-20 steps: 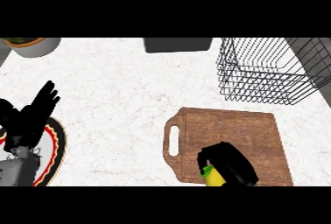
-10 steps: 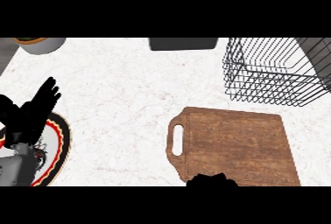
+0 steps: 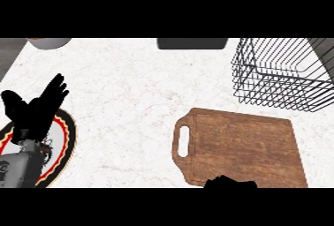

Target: Pick the lemon from the cutting board and place it in the basket

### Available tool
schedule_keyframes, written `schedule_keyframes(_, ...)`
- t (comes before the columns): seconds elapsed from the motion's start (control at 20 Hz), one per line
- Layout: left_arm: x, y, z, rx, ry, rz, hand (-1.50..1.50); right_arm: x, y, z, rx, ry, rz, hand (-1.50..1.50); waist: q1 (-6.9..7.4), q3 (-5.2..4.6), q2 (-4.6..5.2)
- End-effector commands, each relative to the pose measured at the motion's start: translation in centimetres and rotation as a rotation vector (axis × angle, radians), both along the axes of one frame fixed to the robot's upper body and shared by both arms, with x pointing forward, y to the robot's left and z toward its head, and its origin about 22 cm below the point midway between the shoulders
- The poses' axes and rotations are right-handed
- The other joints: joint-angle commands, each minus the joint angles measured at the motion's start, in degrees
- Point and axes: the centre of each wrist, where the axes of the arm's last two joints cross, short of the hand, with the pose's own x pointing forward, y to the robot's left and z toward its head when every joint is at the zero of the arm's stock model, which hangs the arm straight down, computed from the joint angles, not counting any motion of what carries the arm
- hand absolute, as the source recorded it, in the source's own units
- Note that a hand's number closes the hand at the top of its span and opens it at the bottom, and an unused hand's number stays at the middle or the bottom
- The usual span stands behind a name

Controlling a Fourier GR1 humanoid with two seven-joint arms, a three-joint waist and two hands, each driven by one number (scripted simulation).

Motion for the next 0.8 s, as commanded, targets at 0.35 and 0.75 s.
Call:
schedule_keyframes(0.35, 0.6, -0.4, 0.9, 0.012, -0.016, -0.024, 0.00, 4.1, -0.5, 8.3, 0.103, -0.168, -0.229, 1.50, 1.43, 0.06, 0.21)
schedule_keyframes(0.75, 0.6, -2.0, -0.1, -0.011, 0.004, -0.016, 0.00, 12.9, -2.6, 12.4, 0.011, -0.174, -0.427, 1.50, 0.79, 0.18, 0.23)
